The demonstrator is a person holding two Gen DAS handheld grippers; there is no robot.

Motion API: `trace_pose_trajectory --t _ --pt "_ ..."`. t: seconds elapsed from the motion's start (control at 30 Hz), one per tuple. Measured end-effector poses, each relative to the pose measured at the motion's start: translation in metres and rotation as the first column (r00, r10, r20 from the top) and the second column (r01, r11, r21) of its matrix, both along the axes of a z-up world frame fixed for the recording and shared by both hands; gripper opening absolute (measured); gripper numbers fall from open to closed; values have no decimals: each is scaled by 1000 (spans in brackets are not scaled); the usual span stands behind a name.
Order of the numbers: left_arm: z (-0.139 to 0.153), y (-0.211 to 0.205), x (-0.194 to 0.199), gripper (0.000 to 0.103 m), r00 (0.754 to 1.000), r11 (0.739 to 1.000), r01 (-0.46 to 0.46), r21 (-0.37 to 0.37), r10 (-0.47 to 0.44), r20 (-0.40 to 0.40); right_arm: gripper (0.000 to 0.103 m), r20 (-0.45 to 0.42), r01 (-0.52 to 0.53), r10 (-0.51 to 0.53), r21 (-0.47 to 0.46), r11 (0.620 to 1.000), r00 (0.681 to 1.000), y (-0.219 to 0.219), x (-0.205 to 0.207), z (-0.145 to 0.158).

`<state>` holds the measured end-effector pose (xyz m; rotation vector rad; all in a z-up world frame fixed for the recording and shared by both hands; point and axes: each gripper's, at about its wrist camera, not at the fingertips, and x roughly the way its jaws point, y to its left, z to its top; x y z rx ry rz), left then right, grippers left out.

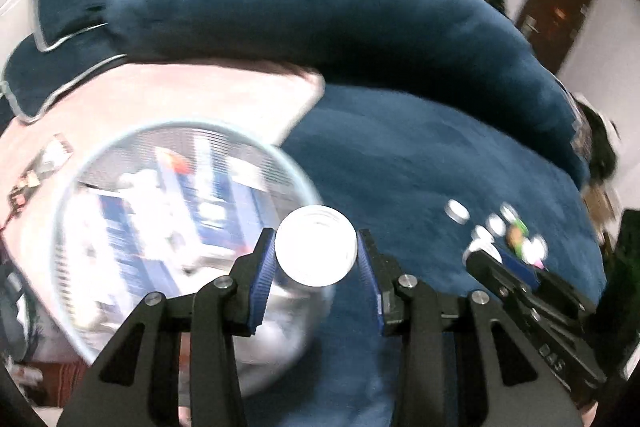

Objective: Organize objects
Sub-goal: 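Carry both white caps over the blue basket and open both grippers, then move both open grippers back over the remaining caps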

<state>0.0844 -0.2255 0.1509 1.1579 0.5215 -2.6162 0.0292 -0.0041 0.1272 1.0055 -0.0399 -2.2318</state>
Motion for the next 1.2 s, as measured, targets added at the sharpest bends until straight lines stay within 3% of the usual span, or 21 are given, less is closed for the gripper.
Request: trace_pose_trajectory --t 0.2,0.3,0.4,0.5,0.53,0.6,0.73,0.77,0.87,0.97,1.2 --pt "17 -85 19 41 985 982 -171 82 172 -10 34 -9 -142 142 -30 989 990 -80 6 26" --pt "26 -118 21 41 970 969 -236 72 239 -33 34 -14 -205 204 -40 978 979 -120 7 39" --pt "19 -152 19 41 956 952 -285 107 290 -32 34 -12 -244 244 -46 969 970 -156 3 47" --pt "4 -166 20 44 934 928 -354 118 356 5 36 52 -273 279 -99 957 959 -180 -4 47" --pt "0 -169 20 49 926 920 -378 109 377 29 41 85 -279 290 -122 953 953 -182 -7 47" --pt "-2 -167 20 90 923 920 -385 77 384 31 55 109 -257 273 -138 957 956 -183 -9 47" --pt "0 -156 21 94 932 932 -361 25 361 9 87 72 -218 228 -117 969 971 -173 -6 49" --pt "-1 -154 21 98 935 934 -356 27 355 18 91 67 -207 215 -108 972 974 -171 -7 49" --pt "-2 -151 20 99 936 935 -351 46 350 37 101 70 -173 179 -81 982 981 -166 -13 49" --pt "1 -145 19 101 939 937 -343 70 342 35 103 68 -142 147 -68 988 987 -160 -19 53" --pt "10 -124 14 102 946 944 -325 51 324 25 103 49 -114 116 -44 992 992 -136 -21 60"
